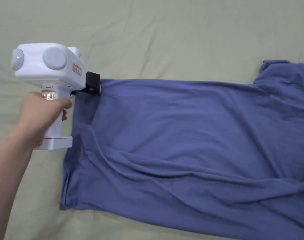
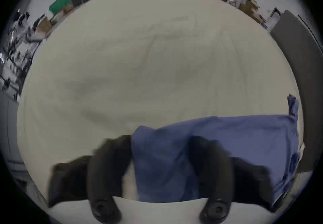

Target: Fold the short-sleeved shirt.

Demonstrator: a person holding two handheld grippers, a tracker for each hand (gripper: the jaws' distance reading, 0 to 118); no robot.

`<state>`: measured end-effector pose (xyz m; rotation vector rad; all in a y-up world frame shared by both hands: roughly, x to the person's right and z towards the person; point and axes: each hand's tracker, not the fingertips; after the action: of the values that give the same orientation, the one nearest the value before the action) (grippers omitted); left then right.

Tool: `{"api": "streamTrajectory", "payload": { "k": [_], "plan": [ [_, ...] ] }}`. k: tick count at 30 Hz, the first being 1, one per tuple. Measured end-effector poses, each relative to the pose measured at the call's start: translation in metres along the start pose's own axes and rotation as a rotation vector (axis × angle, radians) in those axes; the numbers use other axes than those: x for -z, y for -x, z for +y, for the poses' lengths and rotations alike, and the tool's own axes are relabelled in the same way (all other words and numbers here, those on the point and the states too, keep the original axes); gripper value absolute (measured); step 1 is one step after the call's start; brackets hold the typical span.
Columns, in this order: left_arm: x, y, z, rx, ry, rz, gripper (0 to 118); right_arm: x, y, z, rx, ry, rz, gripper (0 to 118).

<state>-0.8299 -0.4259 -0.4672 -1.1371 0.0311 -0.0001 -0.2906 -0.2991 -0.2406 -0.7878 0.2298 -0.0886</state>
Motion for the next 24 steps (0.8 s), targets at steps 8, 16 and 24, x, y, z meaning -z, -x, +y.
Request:
{"api": "streamTrajectory", "payload": {
  "k": [8, 16, 24],
  "plan": [
    [-0.085, -0.016, -0.002, 0.099, -0.132, -0.042, 0, 0.025, -0.002, 0.006, 0.000, 0.047, 0.010, 4],
    [-0.175, -0.045, -0.035, 0.131, -0.312, -0.137, 0, 0.127, -0.074, 0.090, 0.177, 0.187, 0.013, 118],
    [-0.152, -0.036, -0.024, 0.058, -0.273, -0.178, 0, 0.273, -0.120, 0.107, 0.203, 0.366, -0.229, 64]
  ]
}}
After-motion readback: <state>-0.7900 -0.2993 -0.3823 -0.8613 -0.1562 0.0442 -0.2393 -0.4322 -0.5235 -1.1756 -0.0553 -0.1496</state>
